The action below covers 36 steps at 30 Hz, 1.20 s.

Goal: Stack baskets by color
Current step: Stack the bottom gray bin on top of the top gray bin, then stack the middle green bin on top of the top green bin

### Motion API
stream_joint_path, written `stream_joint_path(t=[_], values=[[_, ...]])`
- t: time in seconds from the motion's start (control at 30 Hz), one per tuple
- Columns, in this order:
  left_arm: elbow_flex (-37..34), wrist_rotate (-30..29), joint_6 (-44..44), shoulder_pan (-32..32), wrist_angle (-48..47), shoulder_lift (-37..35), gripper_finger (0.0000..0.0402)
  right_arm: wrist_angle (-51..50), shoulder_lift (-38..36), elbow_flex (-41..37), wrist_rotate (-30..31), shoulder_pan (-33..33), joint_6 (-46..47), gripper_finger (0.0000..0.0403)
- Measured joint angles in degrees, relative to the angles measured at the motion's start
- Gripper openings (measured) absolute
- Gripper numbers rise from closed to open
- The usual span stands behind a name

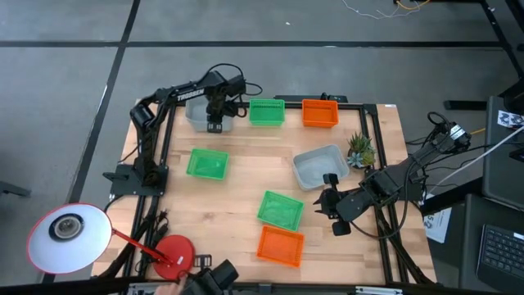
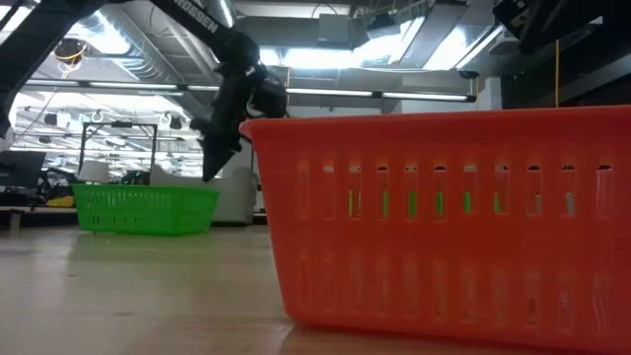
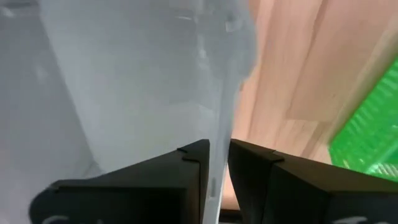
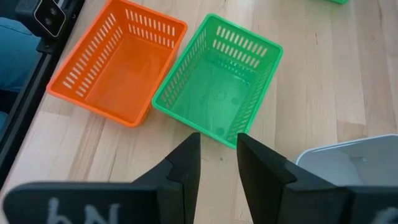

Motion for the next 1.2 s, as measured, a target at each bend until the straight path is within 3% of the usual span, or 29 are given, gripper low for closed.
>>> stream_joint_path(t=[0.23, 0.4, 0.5, 0.6, 0.73, 0.83, 1.0, 1.2], values=[[8.7, -1.7, -1.7, -1.9, -5.3, -0.1, 0.005, 0.0, 0.0, 0.0, 0.0, 0.0, 0.0, 0.0104], [15.5, -2.1, -8.2, -4.1, -12.0, -0.4, 0.005, 0.0, 0.0, 0.0, -0.1, 0.0, 0.0, 0.0104], [17.4, 2.7, -13.3, -6.6, -16.1, -2.3, 0.005, -0.3, 0.0, 0.0, -0.2, 0.0, 0.0, 0.0104], [17.3, 12.3, -14.3, -9.1, -17.7, -5.1, 0.005, -0.4, 0.0, 0.0, -0.1, 0.0, 0.0, 0.0104], [15.0, 22.6, -11.9, -10.2, -16.9, -9.9, 0.005, -0.5, 0.0, 0.0, -0.1, 0.0, 0.0, 0.0104], [11.2, 25.8, -13.7, -10.7, -15.5, -13.8, 0.005, -0.2, 0.0, 0.0, -0.1, 0.0, 0.2, 0.0104], [0.6, 24.8, -19.8, -12.4, -13.6, -20.7, 0.005, 0.5, 0.0, 0.0, -0.1, 0.0, 0.2, 0.0104], [-18.0, 16.7, -30.4, -16.0, -5.3, -25.4, 0.005, 0.5, 0.0, 0.0, 0.0, 0.0, 0.1, 0.0104]])
